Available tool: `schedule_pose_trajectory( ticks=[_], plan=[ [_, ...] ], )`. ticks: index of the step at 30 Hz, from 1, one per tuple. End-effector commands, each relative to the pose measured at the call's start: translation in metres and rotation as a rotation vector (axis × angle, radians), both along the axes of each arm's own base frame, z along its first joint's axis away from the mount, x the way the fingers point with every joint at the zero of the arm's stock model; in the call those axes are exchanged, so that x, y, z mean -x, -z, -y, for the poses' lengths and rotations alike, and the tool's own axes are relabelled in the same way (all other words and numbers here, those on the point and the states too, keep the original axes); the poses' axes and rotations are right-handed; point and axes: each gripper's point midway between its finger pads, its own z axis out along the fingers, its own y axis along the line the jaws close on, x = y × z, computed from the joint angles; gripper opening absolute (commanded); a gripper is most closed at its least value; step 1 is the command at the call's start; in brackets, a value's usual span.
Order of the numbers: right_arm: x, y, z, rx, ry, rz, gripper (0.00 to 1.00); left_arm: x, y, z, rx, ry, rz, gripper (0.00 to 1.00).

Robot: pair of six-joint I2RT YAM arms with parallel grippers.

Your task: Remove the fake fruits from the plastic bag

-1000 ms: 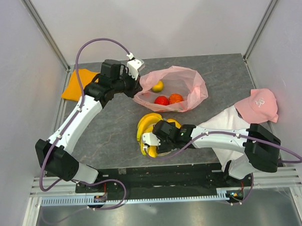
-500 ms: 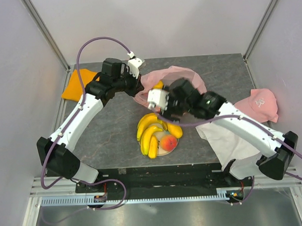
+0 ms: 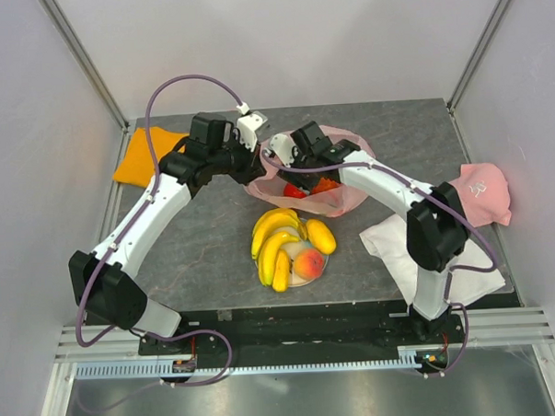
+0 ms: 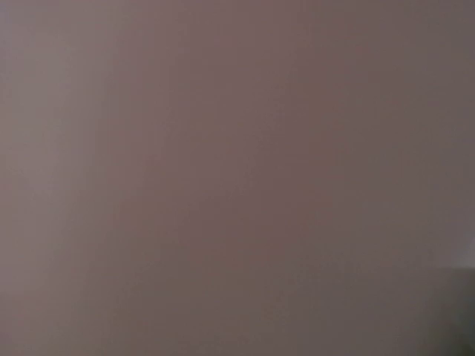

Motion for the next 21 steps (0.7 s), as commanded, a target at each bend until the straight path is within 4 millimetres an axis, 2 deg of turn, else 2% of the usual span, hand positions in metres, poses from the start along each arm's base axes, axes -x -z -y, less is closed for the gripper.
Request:
schedule_pose_trajectory(
  ticks=[1,3,5,6,7,8,9,10,11,12,13,14,15,17,21],
  plan=[
    [-0.041,-0.012,-0.010,-0.067,0.136,0.062,0.53,0.007,0.005,-0.003,0.003,-0.022,-0.040,0.01],
    [-0.053,-0.005,0.002,-0.035,0.203,0.072,0.53,0.008,0.019,-0.015,-0.038,-0.084,-0.063,0.02],
    [-0.061,0.006,0.015,-0.014,0.246,0.066,0.57,0.012,0.035,-0.025,-0.082,-0.117,-0.082,0.02],
    [-0.063,0.009,0.018,-0.028,0.264,0.058,0.61,0.014,0.039,-0.031,-0.103,-0.135,-0.082,0.02],
    [-0.067,0.011,0.023,-0.041,0.281,0.052,0.71,0.017,0.051,-0.036,-0.127,-0.143,-0.103,0.02],
    [-0.073,0.008,0.019,-0.078,0.283,0.062,0.76,0.016,0.055,-0.041,-0.146,-0.168,-0.102,0.01],
    [-0.076,0.012,0.017,-0.093,0.294,0.053,0.80,0.016,0.060,-0.044,-0.159,-0.184,-0.109,0.02],
    [-0.084,0.004,0.012,-0.118,0.300,0.069,0.84,0.015,0.066,-0.046,-0.172,-0.198,-0.118,0.02],
    [-0.087,0.004,0.009,-0.128,0.308,0.063,0.86,0.011,0.067,-0.051,-0.189,-0.226,-0.112,0.02],
    [-0.092,0.015,0.005,-0.132,0.327,0.039,0.87,0.008,0.072,-0.052,-0.200,-0.237,-0.119,0.02],
    [-0.097,0.009,0.001,-0.146,0.330,0.037,0.87,0.007,0.073,-0.051,-0.206,-0.238,-0.120,0.01],
    [-0.098,0.020,-0.002,-0.145,0.327,0.007,0.87,0.006,0.075,-0.051,-0.209,-0.239,-0.123,0.02],
    [-0.100,0.014,-0.004,-0.165,0.338,-0.008,0.86,0.004,0.077,-0.050,-0.210,-0.238,-0.128,0.02],
    [-0.093,0.017,-0.014,-0.203,0.299,-0.062,0.84,0.005,0.078,-0.047,-0.201,-0.228,-0.142,0.02],
    [-0.071,0.035,-0.015,-0.205,0.277,-0.159,0.81,0.002,0.078,-0.041,-0.186,-0.212,-0.151,0.02]
  ],
)
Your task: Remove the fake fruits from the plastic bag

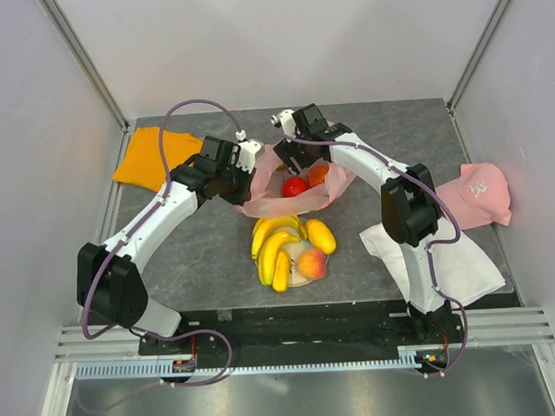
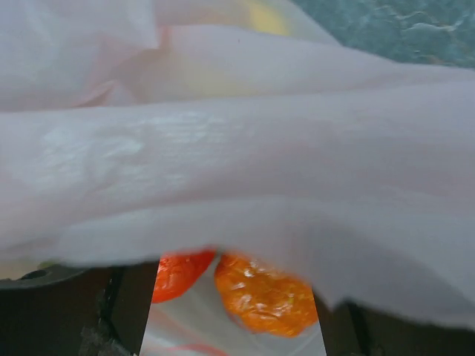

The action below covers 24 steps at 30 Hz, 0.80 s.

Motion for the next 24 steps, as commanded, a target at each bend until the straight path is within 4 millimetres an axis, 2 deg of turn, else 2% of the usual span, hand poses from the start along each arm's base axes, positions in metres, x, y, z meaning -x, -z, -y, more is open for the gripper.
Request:
schedule_pose_trajectory(
  ticks=[1,5,8,10,17,21,24],
  plan=[
    [0.021,0.006,-0.011,-0.071,-0.022,-0.105,0.81,-0.012,-0.010,0.006,0.028,-0.024,0.017,0.02],
    [0.038,0.028,-0.007,-0.050,-0.040,-0.183,0.77,-0.017,-0.012,0.008,0.027,-0.019,0.025,0.02],
    [0.045,0.031,-0.010,-0.064,-0.065,-0.210,0.72,-0.020,-0.012,0.010,0.030,-0.015,0.026,0.02],
    [0.048,0.034,-0.011,-0.067,-0.074,-0.224,0.71,-0.020,-0.013,0.011,0.033,-0.014,0.028,0.02],
    [0.070,0.059,-0.009,-0.026,-0.093,-0.330,0.79,-0.022,-0.016,0.011,0.033,-0.011,0.039,0.02],
    [0.078,0.066,-0.007,-0.005,-0.096,-0.357,0.80,-0.022,-0.018,0.011,0.028,-0.005,0.051,0.02],
    [0.078,0.063,-0.007,0.000,-0.097,-0.349,0.69,-0.024,-0.019,0.009,0.024,-0.010,0.060,0.02]
  ],
)
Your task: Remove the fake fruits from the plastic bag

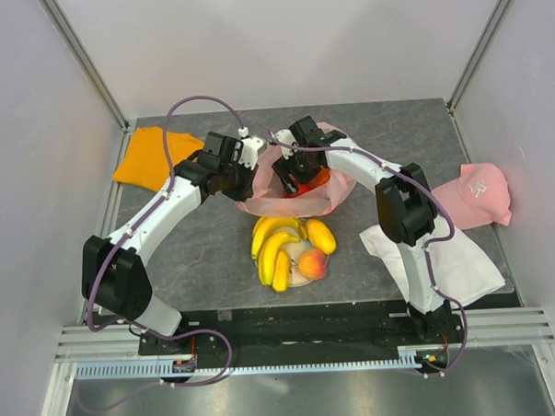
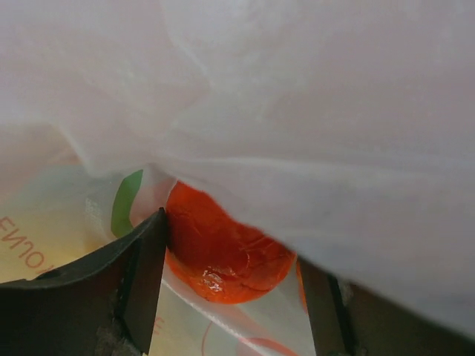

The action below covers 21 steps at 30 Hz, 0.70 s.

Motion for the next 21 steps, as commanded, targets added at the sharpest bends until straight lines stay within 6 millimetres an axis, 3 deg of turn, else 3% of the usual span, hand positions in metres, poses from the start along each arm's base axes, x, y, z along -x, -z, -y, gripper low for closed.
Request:
schedule_pose_trajectory(
  ticks=[1,4,6,8,9,11,12,14,15,17,18,20,21],
  plan=[
    [0.019,0.020,0.011,0.065,-0.006,-0.081,0.56,-0.013,-0.022,0.003,0.026,-0.010,0.070,0.01],
    [0.014,0.001,0.008,0.042,-0.026,-0.042,0.41,-0.014,-0.024,0.003,0.028,-0.010,0.078,0.02],
    [0.010,-0.018,0.011,0.028,-0.023,-0.010,0.39,-0.016,-0.025,0.003,0.024,-0.015,0.085,0.02],
    [0.006,-0.052,0.015,-0.005,-0.017,0.050,0.36,-0.019,-0.027,0.004,0.029,-0.018,0.092,0.02],
    [0.007,-0.079,0.016,-0.042,-0.017,0.094,0.36,-0.019,-0.028,0.005,0.032,-0.015,0.095,0.01],
    [0.008,-0.103,0.023,-0.079,-0.013,0.130,0.36,-0.021,-0.031,0.006,0.043,-0.014,0.106,0.02],
    [0.013,-0.129,0.025,-0.112,-0.014,0.171,0.36,-0.022,-0.033,0.007,0.047,-0.012,0.109,0.01],
    [0.028,-0.148,0.024,-0.169,-0.055,0.183,0.36,-0.023,-0.037,0.009,0.057,-0.010,0.118,0.01],
    [0.038,-0.170,0.025,-0.203,-0.069,0.218,0.37,-0.024,-0.039,0.009,0.060,-0.009,0.123,0.02],
    [0.055,-0.179,0.024,-0.248,-0.089,0.203,0.37,-0.026,-0.044,0.011,0.067,-0.005,0.135,0.01],
    [0.065,-0.194,0.026,-0.276,-0.099,0.222,0.37,-0.027,-0.046,0.011,0.068,-0.008,0.141,0.02],
    [0.087,-0.193,0.022,-0.295,-0.137,0.198,0.37,-0.028,-0.050,0.012,0.075,-0.004,0.152,0.02],
    [0.098,-0.203,0.024,-0.307,-0.157,0.217,0.37,-0.028,-0.053,0.013,0.082,-0.001,0.159,0.02]
  ],
)
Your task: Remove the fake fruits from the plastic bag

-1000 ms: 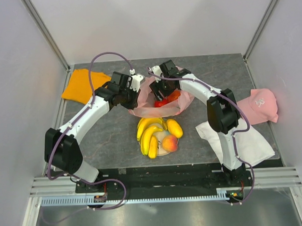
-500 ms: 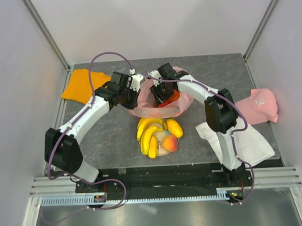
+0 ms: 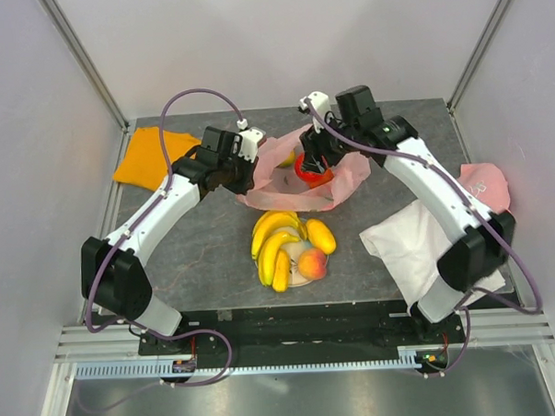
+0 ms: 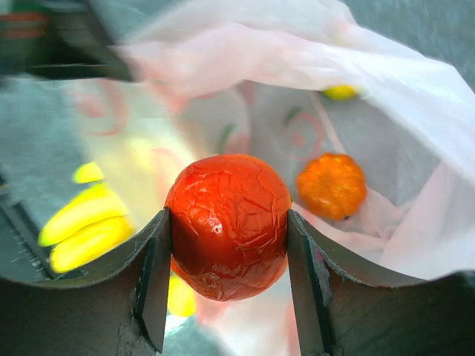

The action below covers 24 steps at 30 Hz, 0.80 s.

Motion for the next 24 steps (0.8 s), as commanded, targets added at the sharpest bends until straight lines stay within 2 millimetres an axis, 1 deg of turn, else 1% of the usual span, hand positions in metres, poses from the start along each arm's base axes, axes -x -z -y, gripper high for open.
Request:
schedule_pose_trajectory(
  ticks=[1,2,3,4,5,6,7,8,11,14,15,16,18,19,24],
  plan=[
    [0.056,-0.012,-0.012,-0.071,-0.137,-0.028,0.36,-0.014,-0.035,0.008,0.058,0.009,0.099,0.02],
    [0.071,-0.014,-0.019,-0.084,-0.185,-0.036,0.37,-0.014,-0.036,0.008,0.057,0.011,0.102,0.01],
    [0.082,-0.019,-0.021,-0.088,-0.217,-0.019,0.36,-0.014,-0.038,0.008,0.060,0.014,0.107,0.02],
    [0.094,-0.010,-0.024,-0.074,-0.254,-0.034,0.36,-0.014,-0.039,0.009,0.062,0.020,0.111,0.02],
    [0.114,-0.005,-0.034,-0.060,-0.318,-0.052,0.37,-0.014,-0.040,0.009,0.061,0.025,0.114,0.02],
    [0.125,-0.002,-0.038,-0.047,-0.361,-0.046,0.36,-0.014,-0.040,0.010,0.062,0.027,0.116,0.02],
    [0.138,0.011,-0.041,-0.025,-0.396,-0.077,0.36,-0.014,-0.041,0.010,0.061,0.029,0.119,0.02],
    [0.156,0.016,-0.053,-0.015,-0.456,-0.085,0.36,-0.014,-0.043,0.010,0.063,0.031,0.123,0.02],
    [0.174,0.033,-0.064,0.016,-0.518,-0.090,0.36,-0.013,-0.044,0.009,0.059,0.037,0.131,0.02],
    [0.174,0.053,-0.071,0.064,-0.554,-0.090,0.36,-0.011,-0.046,0.006,0.053,0.038,0.146,0.01],
    [0.172,0.061,-0.073,0.080,-0.559,-0.099,0.35,-0.010,-0.047,0.005,0.052,0.038,0.149,0.02],
    [0.167,0.066,-0.075,0.087,-0.551,-0.089,0.35,-0.009,-0.046,0.004,0.049,0.040,0.149,0.02],
    [0.164,0.077,-0.079,0.101,-0.553,-0.096,0.35,-0.006,-0.049,0.003,0.051,0.042,0.159,0.02],
    [0.160,0.080,-0.080,0.112,-0.545,-0.088,0.34,-0.004,-0.047,0.001,0.049,0.042,0.154,0.02],
    [0.150,0.104,-0.075,0.182,-0.536,-0.080,0.34,0.001,-0.049,-0.001,0.050,0.049,0.165,0.02]
  ],
)
